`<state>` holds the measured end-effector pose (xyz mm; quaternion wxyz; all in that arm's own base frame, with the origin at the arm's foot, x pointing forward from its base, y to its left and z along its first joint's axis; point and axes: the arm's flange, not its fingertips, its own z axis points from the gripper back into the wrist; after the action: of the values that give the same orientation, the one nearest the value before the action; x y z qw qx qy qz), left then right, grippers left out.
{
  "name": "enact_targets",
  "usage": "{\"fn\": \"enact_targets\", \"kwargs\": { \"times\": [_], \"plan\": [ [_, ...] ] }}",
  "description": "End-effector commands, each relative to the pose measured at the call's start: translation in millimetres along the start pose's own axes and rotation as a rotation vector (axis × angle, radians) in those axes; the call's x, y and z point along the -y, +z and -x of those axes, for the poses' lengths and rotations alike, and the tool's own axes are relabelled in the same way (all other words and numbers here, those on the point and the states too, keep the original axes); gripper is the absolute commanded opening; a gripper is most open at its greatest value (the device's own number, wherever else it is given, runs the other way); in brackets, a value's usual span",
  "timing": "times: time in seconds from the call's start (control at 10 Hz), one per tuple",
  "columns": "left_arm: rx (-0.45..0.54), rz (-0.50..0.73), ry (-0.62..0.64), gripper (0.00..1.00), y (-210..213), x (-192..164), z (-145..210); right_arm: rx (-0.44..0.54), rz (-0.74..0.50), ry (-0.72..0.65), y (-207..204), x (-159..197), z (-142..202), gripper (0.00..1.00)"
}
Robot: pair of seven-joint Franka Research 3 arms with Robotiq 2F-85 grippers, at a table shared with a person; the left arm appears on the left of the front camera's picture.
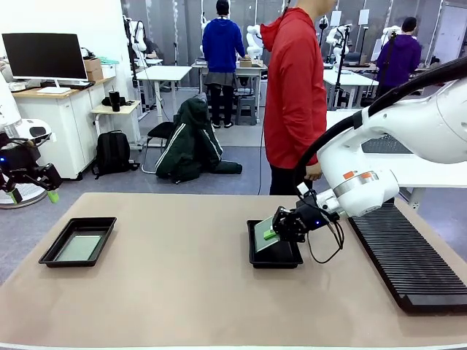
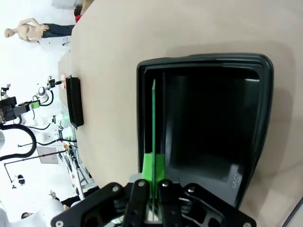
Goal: Inspect and transfer BCBs to ESD trays.
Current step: Pick up the Blank PCB from the PCB Rack and place it in the right ESD tray.
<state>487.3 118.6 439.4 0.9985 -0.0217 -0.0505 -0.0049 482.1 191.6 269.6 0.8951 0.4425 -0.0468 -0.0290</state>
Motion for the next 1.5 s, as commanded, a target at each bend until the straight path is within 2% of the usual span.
{"fn": "enact_targets", "kwargs": {
  "times": [0.0, 0.4, 0.5, 0.8, 1.4],
  "plan": [
    [0.003, 0.008, -0.006, 1.00, 0, -1, 1, 0.010, 0.016, 0.018, -13, 1, 1, 0.03],
    [0.003, 0.008, -0.006, 1.00, 0, -1, 1, 0.012, 0.065, -0.007, -17, 5, 2, 0.03],
    [0.003, 0.008, -0.006, 1.00, 0, -1, 1, -0.017, 0.010, -0.007, -10, 6, 3, 0.03],
    [0.003, 0.008, -0.006, 1.00, 0, -1, 1, -0.017, 0.045, -0.003, -9, 0, 2, 0.03],
    [0.003, 0.008, -0.006, 1.00, 0, -1, 1, -0.022, 0.169, 0.004, -3, -29, -3, 0.39]
  ]
}}
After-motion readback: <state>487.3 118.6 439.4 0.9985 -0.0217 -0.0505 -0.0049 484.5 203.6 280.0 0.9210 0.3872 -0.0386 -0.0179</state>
